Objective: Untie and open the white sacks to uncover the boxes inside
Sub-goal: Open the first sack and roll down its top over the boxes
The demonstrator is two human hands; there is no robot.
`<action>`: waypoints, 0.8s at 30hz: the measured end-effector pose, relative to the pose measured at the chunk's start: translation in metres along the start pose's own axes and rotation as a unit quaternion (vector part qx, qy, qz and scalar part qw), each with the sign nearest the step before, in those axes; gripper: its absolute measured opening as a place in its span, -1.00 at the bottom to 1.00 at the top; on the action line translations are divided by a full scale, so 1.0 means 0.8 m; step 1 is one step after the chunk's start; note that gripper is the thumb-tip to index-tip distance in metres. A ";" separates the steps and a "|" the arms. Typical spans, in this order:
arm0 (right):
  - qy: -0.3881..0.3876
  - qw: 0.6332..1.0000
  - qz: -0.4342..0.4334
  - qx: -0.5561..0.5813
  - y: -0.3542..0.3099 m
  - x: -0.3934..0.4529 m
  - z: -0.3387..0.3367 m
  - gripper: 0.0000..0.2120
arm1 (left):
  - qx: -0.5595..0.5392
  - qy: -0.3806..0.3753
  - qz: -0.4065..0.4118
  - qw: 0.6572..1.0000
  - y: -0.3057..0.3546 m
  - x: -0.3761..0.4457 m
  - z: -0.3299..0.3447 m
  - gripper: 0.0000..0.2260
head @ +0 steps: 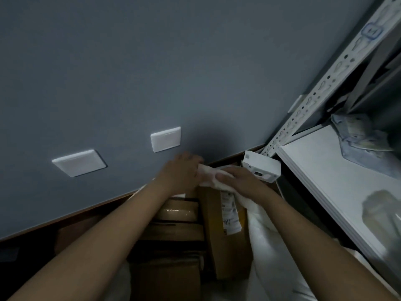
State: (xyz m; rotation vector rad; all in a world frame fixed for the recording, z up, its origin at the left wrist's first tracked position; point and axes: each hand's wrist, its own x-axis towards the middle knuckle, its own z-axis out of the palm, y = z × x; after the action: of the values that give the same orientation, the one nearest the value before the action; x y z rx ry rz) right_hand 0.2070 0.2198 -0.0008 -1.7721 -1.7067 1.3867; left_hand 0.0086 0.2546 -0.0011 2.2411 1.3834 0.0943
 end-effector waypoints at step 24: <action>0.100 0.921 0.128 0.354 0.044 -0.024 -0.040 -0.65 | 0.059 0.024 0.145 0.987 0.048 0.094 0.020 -0.63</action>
State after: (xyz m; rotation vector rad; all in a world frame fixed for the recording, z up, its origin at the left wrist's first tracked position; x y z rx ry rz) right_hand 0.2568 0.2067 -0.0048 -1.6463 -0.7280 1.5864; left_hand 0.0809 0.2994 -0.0125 2.5428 1.1033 0.1692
